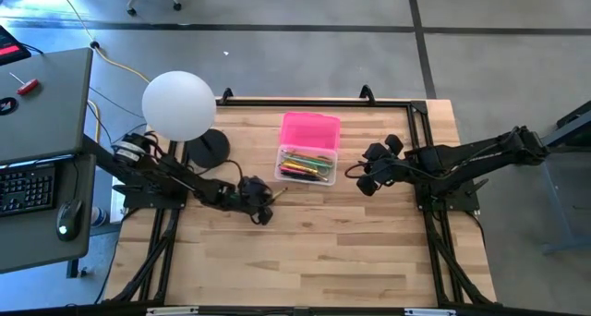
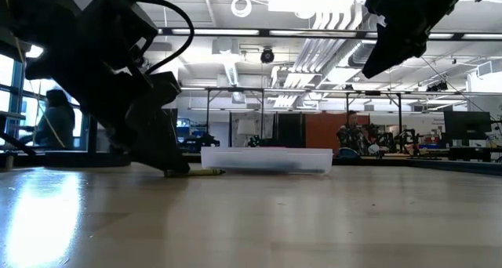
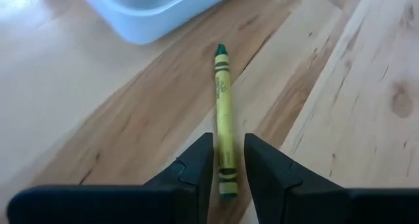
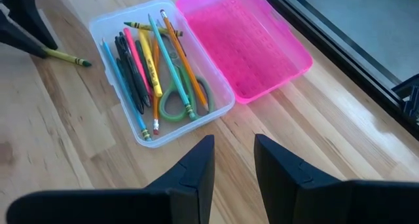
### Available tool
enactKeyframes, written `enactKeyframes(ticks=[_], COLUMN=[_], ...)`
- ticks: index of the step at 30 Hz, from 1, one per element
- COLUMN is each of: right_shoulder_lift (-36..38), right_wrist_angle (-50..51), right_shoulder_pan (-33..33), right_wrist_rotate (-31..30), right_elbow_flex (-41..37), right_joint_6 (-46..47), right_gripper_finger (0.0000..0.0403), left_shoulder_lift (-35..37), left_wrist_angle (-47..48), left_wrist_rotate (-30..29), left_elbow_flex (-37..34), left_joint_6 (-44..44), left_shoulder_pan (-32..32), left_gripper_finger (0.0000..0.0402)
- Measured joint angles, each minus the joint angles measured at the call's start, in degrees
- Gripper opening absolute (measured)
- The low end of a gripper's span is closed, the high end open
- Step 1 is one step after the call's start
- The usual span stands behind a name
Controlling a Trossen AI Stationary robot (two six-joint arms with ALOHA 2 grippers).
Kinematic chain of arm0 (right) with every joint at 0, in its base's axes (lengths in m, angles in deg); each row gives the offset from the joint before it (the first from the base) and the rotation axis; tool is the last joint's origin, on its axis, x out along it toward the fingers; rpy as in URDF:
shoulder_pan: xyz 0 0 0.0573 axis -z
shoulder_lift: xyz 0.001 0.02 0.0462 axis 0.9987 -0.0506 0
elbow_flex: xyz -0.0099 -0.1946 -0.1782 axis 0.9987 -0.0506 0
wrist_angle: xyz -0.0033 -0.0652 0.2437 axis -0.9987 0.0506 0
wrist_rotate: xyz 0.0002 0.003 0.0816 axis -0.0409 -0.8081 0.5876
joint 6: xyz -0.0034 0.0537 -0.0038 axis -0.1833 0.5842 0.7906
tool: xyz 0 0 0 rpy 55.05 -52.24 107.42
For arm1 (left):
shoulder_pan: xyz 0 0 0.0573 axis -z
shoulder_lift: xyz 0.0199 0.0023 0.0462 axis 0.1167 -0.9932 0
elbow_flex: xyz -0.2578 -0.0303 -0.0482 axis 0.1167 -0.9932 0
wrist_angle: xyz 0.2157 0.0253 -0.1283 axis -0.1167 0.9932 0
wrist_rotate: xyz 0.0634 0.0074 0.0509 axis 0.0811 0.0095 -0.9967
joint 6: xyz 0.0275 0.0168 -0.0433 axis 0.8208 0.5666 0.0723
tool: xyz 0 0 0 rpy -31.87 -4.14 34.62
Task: Pick & place school supplies into a supply box
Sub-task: Put the green crayon into the pink supply box
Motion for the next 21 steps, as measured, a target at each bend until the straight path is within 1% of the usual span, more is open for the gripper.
enactKeyframes(ticks=[2,5,9,12,19,21], right_shoulder_lift=[0.0,0.0,0.0,0.0,0.0,0.0], right_wrist_angle=[-0.2,-0.6,-1.4,-1.5,-1.5,-1.6], right_shoulder_pan=[0.0,0.0,0.0,0.0,0.0,0.0], right_wrist_rotate=[0.0,0.0,0.0,0.0,0.0,0.0], right_elbow_flex=[0.0,0.0,0.0,0.0,0.0,0.0], right_joint_6=[-0.1,-0.1,-0.1,-0.1,-0.1,-0.1], right_gripper_finger=[0.0087,0.0087,0.0087,0.0087,0.0087,0.0087], left_shoulder_lift=[0.0,0.0,-0.4,-2.6,-12.0,-13.6], left_wrist_angle=[0.1,0.1,0.0,-2.3,-14.2,-16.5], left_wrist_rotate=[-0.1,-0.6,-3.5,-6.9,-10.9,-11.8], left_elbow_flex=[0.3,0.5,0.5,0.5,0.6,0.7], left_joint_6=[2.4,2.4,2.3,2.3,2.7,2.8], left_shoulder_pan=[-0.1,-0.1,-0.2,-0.1,-0.1,-0.2], left_gripper_finger=[0.0122,0.0122,0.0122,0.0122,0.0122,0.0122])
